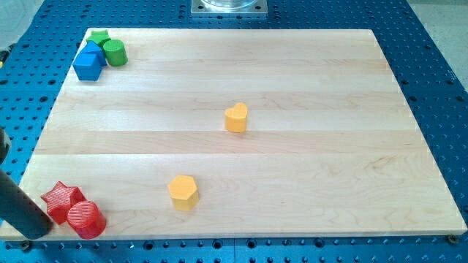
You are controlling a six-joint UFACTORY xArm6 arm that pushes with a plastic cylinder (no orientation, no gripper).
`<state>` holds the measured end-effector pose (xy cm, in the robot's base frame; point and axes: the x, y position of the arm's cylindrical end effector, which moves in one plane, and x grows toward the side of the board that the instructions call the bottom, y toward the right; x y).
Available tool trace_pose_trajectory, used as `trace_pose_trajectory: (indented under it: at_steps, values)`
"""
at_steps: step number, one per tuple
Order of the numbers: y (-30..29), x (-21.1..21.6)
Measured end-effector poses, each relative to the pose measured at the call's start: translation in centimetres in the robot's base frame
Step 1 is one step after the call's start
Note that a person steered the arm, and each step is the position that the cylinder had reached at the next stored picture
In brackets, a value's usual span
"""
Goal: Slide the red circle to the bottom right of the hexagon
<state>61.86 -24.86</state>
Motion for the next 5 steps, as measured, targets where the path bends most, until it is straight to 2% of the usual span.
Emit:
trace_pose_trajectory:
  at_steps: [2, 3, 4, 5]
  values:
    - [1.3, -0.1]
    - [4.5, 0.0]
    - [9.5, -0.1]
    - [17.8, 0.0]
